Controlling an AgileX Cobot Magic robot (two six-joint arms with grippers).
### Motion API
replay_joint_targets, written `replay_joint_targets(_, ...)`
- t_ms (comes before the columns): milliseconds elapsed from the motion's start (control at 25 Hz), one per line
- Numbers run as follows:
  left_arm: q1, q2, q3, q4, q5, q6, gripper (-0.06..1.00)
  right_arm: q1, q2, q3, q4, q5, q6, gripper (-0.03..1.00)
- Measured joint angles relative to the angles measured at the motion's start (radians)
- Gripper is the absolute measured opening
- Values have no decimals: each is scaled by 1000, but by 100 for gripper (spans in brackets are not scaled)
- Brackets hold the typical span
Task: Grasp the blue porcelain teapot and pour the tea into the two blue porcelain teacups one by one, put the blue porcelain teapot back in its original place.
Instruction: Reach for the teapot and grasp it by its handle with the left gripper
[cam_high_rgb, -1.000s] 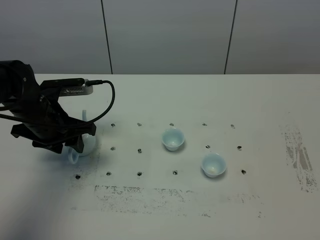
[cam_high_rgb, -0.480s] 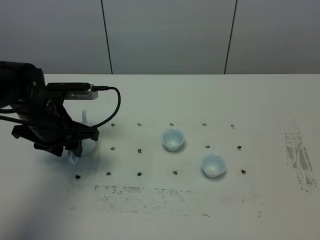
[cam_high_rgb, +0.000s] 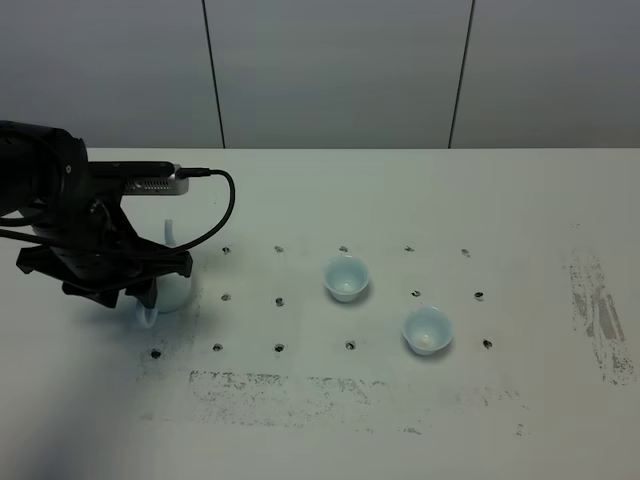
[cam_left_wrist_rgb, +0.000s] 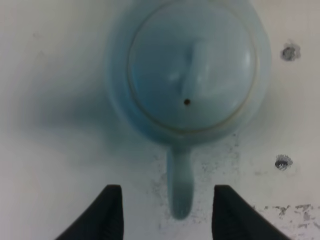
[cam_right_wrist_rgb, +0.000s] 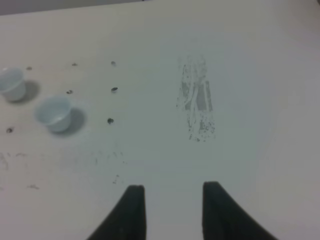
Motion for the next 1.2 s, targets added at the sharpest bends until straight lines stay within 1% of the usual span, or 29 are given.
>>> replay_joint_targets(520, -23, 2, 0, 20, -12, -1, 47, 0, 0, 0, 0, -1, 0, 29)
replay_joint_targets(720, -23, 45, -1, 31, -17, -3, 47, 0, 0, 0, 0, -1, 0, 29)
replay_joint_targets(1000, -30, 64, -1, 32, -58, -4, 47, 0, 0, 0, 0, -1, -1, 29)
replay_joint_targets(1200, -30, 64, -1, 32, -62, -4, 45, 0, 0, 0, 0, -1, -1, 29)
